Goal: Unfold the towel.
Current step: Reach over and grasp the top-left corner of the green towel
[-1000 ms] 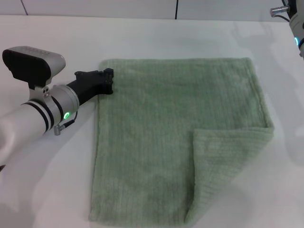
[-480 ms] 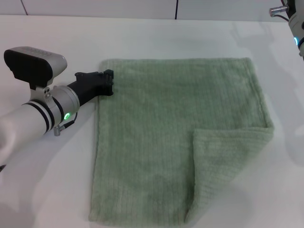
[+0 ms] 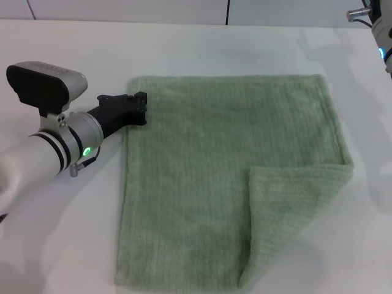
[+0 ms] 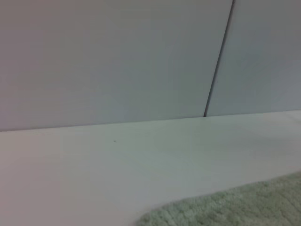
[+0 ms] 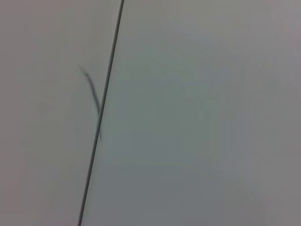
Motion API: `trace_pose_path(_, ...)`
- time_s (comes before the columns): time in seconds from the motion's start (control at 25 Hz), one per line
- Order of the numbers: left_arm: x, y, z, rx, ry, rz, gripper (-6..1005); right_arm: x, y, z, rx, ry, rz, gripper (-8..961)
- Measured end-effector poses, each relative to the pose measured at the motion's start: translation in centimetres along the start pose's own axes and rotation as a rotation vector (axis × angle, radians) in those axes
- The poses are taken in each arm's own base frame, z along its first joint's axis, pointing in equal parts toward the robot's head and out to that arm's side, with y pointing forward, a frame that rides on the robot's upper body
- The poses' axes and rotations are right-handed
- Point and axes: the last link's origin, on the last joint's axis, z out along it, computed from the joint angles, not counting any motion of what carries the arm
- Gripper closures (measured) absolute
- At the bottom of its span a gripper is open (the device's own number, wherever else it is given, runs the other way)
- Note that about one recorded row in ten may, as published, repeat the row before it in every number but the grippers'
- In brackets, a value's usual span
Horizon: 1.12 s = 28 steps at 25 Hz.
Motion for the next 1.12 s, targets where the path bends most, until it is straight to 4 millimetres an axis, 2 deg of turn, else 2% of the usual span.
trace_pose_path(0.44, -0.2, 0.0, -0.1, 0.000, -0.004, 0.000, 1001, -0.3, 0.7, 0.1, -0.015, -0.005, 0.021, 177)
trace_pose_path(0.72, -0.2, 0.0, -0.1, -0.001, -0.004, 0.000, 1001, -1.0, 3.1, 0.8, -0.082, 0.039, 0.083, 176)
trace_pose_path(0.76, -0.2, 0.0, -0.1, 0.000, -0.004, 0.000, 1001, -1.5, 4.1, 1.2, -0.117, 0.063, 0.096, 177)
trace_pose_path(0.88, -0.2, 0.0, -0.1, 0.000, -0.004, 0.000, 1001, -1.9, 4.9, 1.5, -0.147, 0.085, 0.102, 178)
trace_pose_path(0.96, -0.2, 0.0, -0.1, 0.000, -0.004, 0.000, 1001, -3.0, 6.0, 2.3, -0.191, 0.131, 0.115, 179)
trace_pose_path(1.12, -0.1, 0.1, -0.1, -0.002, -0.001, 0.000, 1001, -4.0, 6.8, 3.0, -0.228, 0.192, 0.124, 181)
